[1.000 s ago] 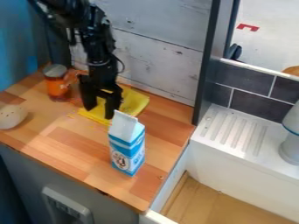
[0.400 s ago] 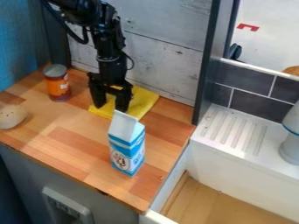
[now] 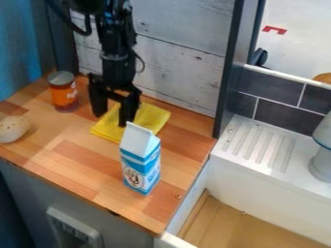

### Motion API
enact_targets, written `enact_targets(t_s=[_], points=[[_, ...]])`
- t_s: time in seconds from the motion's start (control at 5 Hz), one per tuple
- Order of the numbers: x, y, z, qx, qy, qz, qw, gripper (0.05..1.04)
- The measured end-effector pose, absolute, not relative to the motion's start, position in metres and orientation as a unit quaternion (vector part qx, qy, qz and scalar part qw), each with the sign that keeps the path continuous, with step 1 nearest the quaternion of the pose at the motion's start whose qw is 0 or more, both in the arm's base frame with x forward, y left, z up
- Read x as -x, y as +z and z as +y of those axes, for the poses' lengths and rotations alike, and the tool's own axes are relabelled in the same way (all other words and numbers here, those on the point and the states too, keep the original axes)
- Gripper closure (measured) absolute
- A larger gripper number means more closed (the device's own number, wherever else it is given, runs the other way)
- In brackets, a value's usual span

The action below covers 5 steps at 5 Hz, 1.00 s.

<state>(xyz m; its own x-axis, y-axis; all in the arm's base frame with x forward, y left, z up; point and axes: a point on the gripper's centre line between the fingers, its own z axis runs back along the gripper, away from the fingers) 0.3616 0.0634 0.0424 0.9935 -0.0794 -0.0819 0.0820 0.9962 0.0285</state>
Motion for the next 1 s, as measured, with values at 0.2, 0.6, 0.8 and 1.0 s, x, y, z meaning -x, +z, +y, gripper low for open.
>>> enact_targets(t_s=[0.2,0.6,0.8,1.0], points=[[-0.362,0.062,0.064,-0.032,-0.04,0.023,0.998,0.084],[-0.329,0.126,0.046,-0.025,-0.11,0.028,0.993,0.084],[-0.305,0.169,0.029,-0.03,-0.129,0.01,0.991,0.084],[-0.287,0.192,0.009,-0.042,-0.155,0.0,0.987,0.084]])
